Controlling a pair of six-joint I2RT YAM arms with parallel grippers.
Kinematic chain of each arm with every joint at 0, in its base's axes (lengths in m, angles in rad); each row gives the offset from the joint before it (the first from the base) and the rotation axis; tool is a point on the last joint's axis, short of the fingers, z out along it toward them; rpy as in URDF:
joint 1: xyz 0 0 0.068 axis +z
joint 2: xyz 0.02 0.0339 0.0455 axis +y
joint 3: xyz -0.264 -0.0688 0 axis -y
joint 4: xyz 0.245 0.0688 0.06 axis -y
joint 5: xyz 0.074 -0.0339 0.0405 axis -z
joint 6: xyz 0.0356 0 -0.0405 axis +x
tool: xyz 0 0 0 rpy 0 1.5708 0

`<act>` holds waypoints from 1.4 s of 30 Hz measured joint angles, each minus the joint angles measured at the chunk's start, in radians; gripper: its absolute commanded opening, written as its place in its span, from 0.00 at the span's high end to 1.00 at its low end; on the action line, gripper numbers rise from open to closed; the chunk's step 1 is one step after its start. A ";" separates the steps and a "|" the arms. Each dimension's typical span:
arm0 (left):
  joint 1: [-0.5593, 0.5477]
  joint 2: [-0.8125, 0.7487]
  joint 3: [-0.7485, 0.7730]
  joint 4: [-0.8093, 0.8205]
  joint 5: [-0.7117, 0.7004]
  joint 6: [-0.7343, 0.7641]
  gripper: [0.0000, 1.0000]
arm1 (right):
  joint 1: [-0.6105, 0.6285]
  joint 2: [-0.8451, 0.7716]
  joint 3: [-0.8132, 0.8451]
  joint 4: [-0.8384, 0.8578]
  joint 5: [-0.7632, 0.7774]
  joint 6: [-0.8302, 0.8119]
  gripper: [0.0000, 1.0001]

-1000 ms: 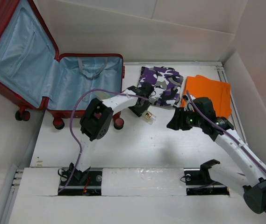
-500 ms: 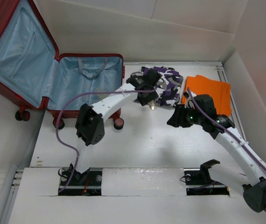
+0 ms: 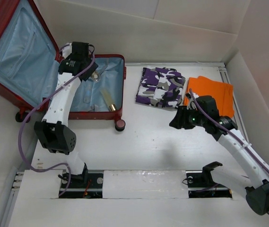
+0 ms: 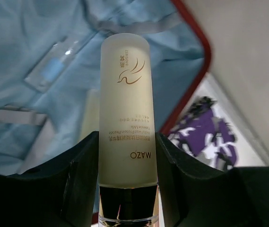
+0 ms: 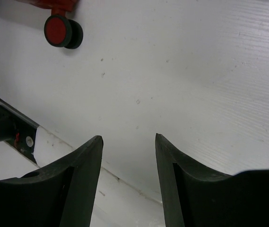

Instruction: Pack the luggage

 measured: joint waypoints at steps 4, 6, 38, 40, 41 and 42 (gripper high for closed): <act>0.092 0.040 -0.089 -0.008 0.040 0.049 1.00 | 0.003 -0.001 0.000 -0.001 0.008 -0.002 0.45; 0.138 0.077 -0.115 -0.007 0.049 0.077 1.00 | 0.007 -0.001 0.000 -0.001 0.011 -0.003 0.45; 0.309 0.600 0.174 0.037 0.059 0.413 0.83 | 0.019 0.012 0.000 0.000 0.091 0.006 0.45; 0.307 0.600 0.174 0.034 0.034 0.413 0.76 | 0.019 0.019 0.000 0.000 0.095 0.010 0.45; 0.307 0.600 0.174 0.030 0.021 0.410 0.71 | 0.019 0.022 0.000 0.001 0.096 0.012 0.45; 0.308 0.600 0.174 0.024 0.008 0.407 0.68 | 0.019 0.027 0.000 0.001 0.097 0.014 0.45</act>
